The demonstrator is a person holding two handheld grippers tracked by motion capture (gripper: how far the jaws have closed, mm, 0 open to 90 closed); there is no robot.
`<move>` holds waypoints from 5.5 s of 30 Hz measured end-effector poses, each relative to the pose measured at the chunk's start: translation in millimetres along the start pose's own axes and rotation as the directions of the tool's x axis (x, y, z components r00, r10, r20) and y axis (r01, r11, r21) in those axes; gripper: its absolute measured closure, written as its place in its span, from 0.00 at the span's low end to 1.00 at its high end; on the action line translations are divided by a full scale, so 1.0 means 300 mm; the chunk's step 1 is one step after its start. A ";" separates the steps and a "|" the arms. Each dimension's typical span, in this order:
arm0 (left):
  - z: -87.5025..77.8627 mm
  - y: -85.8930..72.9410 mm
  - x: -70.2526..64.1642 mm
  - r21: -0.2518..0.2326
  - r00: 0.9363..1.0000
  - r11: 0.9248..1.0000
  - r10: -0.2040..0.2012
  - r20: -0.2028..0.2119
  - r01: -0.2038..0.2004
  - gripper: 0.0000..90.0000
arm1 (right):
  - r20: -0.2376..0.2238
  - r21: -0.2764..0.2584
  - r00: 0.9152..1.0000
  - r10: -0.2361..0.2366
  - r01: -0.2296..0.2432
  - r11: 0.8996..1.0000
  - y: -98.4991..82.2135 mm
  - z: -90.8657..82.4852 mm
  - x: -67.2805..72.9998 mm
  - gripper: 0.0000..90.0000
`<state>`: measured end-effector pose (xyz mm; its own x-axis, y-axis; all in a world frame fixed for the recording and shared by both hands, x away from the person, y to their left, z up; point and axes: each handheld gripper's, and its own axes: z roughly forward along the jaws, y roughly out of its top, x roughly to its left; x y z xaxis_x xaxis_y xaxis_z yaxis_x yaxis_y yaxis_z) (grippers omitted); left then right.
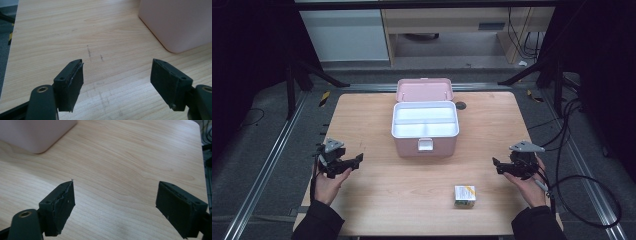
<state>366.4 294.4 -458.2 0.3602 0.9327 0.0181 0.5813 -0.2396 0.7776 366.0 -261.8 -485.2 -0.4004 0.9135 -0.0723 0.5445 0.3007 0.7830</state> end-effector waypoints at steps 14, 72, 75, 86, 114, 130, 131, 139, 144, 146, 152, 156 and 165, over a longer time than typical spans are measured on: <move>-0.022 -0.010 -0.016 0.038 1.000 0.999 0.022 0.012 -0.023 0.28 | -0.157 -0.005 0.975 -0.155 0.156 0.988 0.071 -0.051 0.096 0.19; 0.005 -0.029 -0.045 0.118 0.996 0.990 0.078 0.037 -0.082 0.30 | -0.435 0.235 0.847 -0.306 0.435 0.869 0.021 0.010 0.431 0.46; 0.007 -0.029 -0.045 0.123 0.996 0.989 0.078 0.038 -0.082 0.30 | -0.438 0.250 0.846 -0.304 0.440 0.862 0.028 0.020 0.440 0.47; 0.010 -0.029 -0.048 0.132 0.995 0.987 0.085 0.042 -0.090 0.31 | -0.438 0.304 0.852 -0.287 0.441 0.845 0.049 0.025 0.447 0.50; 0.001 -0.027 -0.043 0.112 0.997 0.991 0.070 0.035 -0.073 0.32 | -0.005 0.391 0.998 0.058 -0.051 0.919 -0.063 -0.041 0.046 0.50; -0.020 0.121 -0.083 -0.010 0.994 0.997 0.074 0.077 -0.074 0.43 | -0.053 0.087 0.998 0.026 -0.021 0.996 0.063 -0.083 0.063 0.33; -0.021 0.142 -0.093 -0.024 0.993 0.996 0.082 0.087 -0.080 0.44 | -0.067 0.057 0.997 0.025 -0.021 0.998 0.087 -0.083 0.070 0.33; 0.055 0.300 -0.177 -0.093 0.986 0.992 0.094 0.140 -0.081 0.50 | -0.196 -0.092 0.981 0.016 -0.035 0.995 0.316 -0.012 0.168 0.38; 0.147 0.352 -0.227 -0.072 0.982 0.992 0.111 0.151 -0.101 0.52 | -0.219 -0.106 0.976 0.006 -0.030 0.994 0.408 0.081 0.220 0.41; 0.174 0.359 -0.235 -0.055 0.982 0.993 0.112 0.153 -0.105 0.55 | -0.244 -0.100 0.970 0.007 -0.032 0.994 0.437 0.136 0.246 0.47; 0.237 0.360 -0.231 -0.010 0.981 0.995 0.098 0.166 -0.098 0.63 | -0.203 -0.059 0.979 -0.012 0.000 0.998 0.447 0.213 0.271 0.52; 0.242 0.364 -0.216 -0.008 0.980 0.995 0.094 0.173 -0.094 0.66 | -0.205 -0.039 0.979 -0.011 0.003 0.999 0.442 0.223 0.258 0.59; 0.227 0.352 -0.200 -0.003 0.983 0.996 0.089 0.160 -0.089 0.67 | -0.211 -0.041 0.978 0.005 -0.014 0.999 0.444 0.231 0.280 0.61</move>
<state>455.8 194.8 -419.8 0.5227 0.8524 -0.0141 0.5448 -0.3212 0.7746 455.9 -126.0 -430.0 -0.5441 0.8366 0.0635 0.5196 0.2766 0.8084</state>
